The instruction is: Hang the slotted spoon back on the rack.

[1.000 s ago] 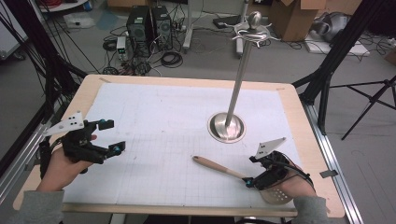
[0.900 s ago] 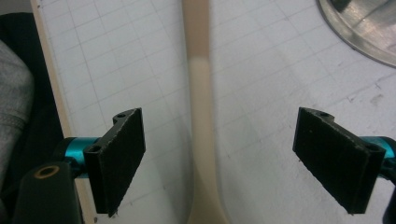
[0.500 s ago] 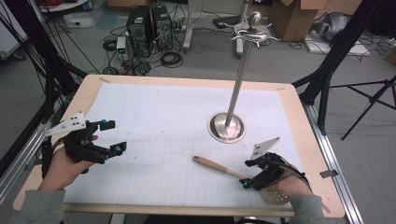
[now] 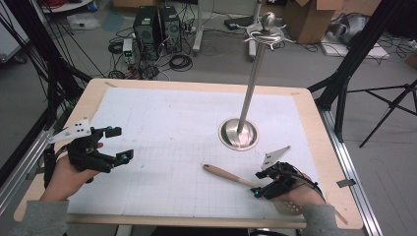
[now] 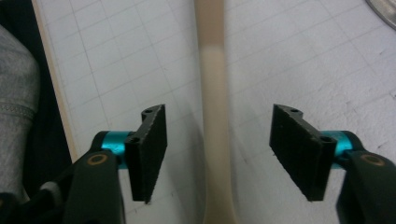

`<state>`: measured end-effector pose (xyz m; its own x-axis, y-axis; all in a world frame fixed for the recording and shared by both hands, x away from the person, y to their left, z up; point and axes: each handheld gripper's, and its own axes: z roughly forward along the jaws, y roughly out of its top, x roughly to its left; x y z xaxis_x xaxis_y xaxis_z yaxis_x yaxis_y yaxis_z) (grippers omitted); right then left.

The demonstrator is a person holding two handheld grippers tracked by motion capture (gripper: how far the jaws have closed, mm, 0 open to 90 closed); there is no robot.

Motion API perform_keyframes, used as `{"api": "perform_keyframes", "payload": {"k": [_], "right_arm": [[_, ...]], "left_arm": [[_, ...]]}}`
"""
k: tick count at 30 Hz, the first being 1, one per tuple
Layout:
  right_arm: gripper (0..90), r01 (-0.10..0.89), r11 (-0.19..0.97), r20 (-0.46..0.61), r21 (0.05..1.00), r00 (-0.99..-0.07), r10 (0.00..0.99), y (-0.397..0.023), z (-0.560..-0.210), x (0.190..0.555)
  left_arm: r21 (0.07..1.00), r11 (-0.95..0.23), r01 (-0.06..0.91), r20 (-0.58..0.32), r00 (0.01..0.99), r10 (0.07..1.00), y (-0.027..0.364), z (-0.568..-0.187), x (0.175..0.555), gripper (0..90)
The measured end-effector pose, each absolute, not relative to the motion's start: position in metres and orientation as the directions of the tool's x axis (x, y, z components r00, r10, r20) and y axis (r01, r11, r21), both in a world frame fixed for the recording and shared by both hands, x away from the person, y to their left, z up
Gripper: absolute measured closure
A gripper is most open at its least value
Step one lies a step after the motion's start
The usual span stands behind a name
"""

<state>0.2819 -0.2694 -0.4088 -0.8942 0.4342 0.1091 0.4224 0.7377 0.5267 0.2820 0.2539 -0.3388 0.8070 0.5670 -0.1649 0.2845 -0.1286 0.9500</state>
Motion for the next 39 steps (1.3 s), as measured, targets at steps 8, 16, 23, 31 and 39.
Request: {"api": "perform_keyframes", "payload": {"k": [8, 16, 23, 31, 39], "right_arm": [[51.3, 0.399, 0.774, 0.089, 0.491, -0.907, 0.411, -0.2661, -0.4130, 0.2816], [54.6, 0.404, 0.785, 0.072, 0.470, -0.904, 0.422, -0.2621, -0.4166, 0.2803], [61.7, 0.415, 0.782, 0.079, 0.466, -0.899, 0.430, -0.2640, -0.4167, 0.2797], [68.5, 0.422, 0.782, 0.091, 0.458, -0.898, 0.431, -0.2662, -0.4163, 0.2785], [71.6, 0.411, 0.791, 0.073, 0.453, -0.902, 0.426, -0.2687, -0.4162, 0.2747]], "left_arm": [[0.949, -0.129, 0.287, -0.166, 0.806, 0.568, 0.2533, -0.3399, 0.2827, 2.6], [0.949, -0.132, 0.288, -0.166, 0.806, 0.569, 0.2537, -0.3403, 0.2826, 2.6], [0.947, -0.131, 0.292, -0.169, 0.803, 0.571, 0.2545, -0.3414, 0.2833, 2.6], [0.947, -0.130, 0.294, -0.172, 0.804, 0.570, 0.2545, -0.3417, 0.2835, 2.6], [0.947, -0.125, 0.294, -0.174, 0.804, 0.569, 0.2553, -0.3416, 0.2836, 2.6]]}}
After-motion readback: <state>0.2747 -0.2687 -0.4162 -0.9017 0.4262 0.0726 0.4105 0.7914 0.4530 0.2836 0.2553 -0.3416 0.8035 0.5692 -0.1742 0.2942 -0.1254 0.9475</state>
